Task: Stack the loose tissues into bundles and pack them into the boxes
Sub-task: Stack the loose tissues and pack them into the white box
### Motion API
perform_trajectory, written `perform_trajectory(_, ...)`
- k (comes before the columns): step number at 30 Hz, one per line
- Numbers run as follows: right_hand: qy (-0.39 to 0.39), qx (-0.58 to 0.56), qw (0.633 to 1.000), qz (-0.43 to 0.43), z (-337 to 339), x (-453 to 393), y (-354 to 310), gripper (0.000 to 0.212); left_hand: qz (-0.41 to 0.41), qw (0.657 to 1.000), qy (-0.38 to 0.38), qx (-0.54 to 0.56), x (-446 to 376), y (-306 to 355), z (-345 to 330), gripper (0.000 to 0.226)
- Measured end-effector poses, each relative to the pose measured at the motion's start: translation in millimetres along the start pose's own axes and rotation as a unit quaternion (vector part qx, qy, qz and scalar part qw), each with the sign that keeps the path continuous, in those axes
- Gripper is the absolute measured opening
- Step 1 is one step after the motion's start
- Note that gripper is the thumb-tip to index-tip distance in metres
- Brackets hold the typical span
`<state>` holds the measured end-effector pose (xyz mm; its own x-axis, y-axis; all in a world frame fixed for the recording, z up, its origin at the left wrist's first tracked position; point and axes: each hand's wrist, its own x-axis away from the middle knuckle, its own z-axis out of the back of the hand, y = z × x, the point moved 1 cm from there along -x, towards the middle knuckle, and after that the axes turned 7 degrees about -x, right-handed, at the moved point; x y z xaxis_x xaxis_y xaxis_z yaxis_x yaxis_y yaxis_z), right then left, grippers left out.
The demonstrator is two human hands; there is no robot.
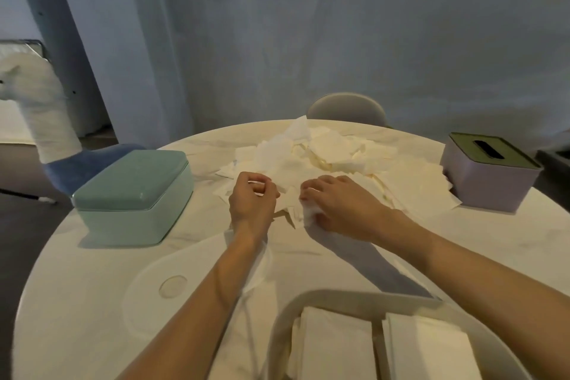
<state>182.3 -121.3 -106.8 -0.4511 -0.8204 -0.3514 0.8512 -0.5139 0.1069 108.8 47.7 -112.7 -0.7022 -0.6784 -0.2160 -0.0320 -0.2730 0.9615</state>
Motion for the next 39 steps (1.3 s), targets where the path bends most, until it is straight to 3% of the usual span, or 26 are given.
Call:
perform_trajectory(2,0.062,-0.024,0.998,-0.011,-12.2,4.7,-2.8,0.026,-0.018,1.000,0.001,-0.013,0.0,1.4,0.8,0.007)
perform_trajectory(5,0.157,-0.166,0.972,-0.050,-24.0,18.8,-5.9,0.030,-0.030,0.999,-0.011,-0.016,2.3,4.3,-1.4,0.008)
perform_trajectory(9,0.173,-0.188,0.966,-0.046,-2.6,33.7,12.8,0.026,-0.017,0.999,-0.026,-0.016,0.2,3.9,-0.4,0.008)
perform_trajectory(12,0.219,-0.305,0.922,-0.100,20.3,41.3,15.2,0.030,-0.039,0.998,-0.028,-0.028,0.2,5.5,2.1,0.005)
perform_trajectory(15,0.237,-0.352,0.896,-0.134,31.2,49.5,18.0,0.026,-0.077,0.994,-0.067,-0.044,5.6,9.5,2.4,0.014)
perform_trajectory(18,0.194,-0.400,0.880,-0.166,40.0,55.3,27.2,0.023,-0.099,0.984,-0.126,-0.072,14.2,18.9,1.2,0.033)
perform_trajectory(21,0.139,-0.394,0.889,-0.185,37.6,57.6,34.9,0.018,-0.113,0.969,-0.216,-0.051,25.1,25.2,-0.5,0.054)
perform_trajectory(25,0.124,-0.351,0.907,-0.199,29.5,58.5,39.3,0.017,-0.186,0.924,-0.290,-0.165,33.0,14.1,-4.2,0.046)
perform_trajectory(29,0.068,-0.357,0.913,-0.183,26.5,57.4,34.6,0.016,-0.200,0.928,-0.264,-0.170,38.1,5.9,-12.4,0.027)
perform_trajectory(34,-0.029,-0.359,0.921,-0.144,29.8,62.1,34.8,0.050,-0.247,0.926,-0.226,-0.173,38.2,2.8,-22.1,0.007)
perform_trajectory(39,0.004,-0.339,0.928,-0.155,30.4,65.2,40.2,0.044,-0.233,0.945,-0.181,-0.143,28.5,6.5,-32.7,0.004)
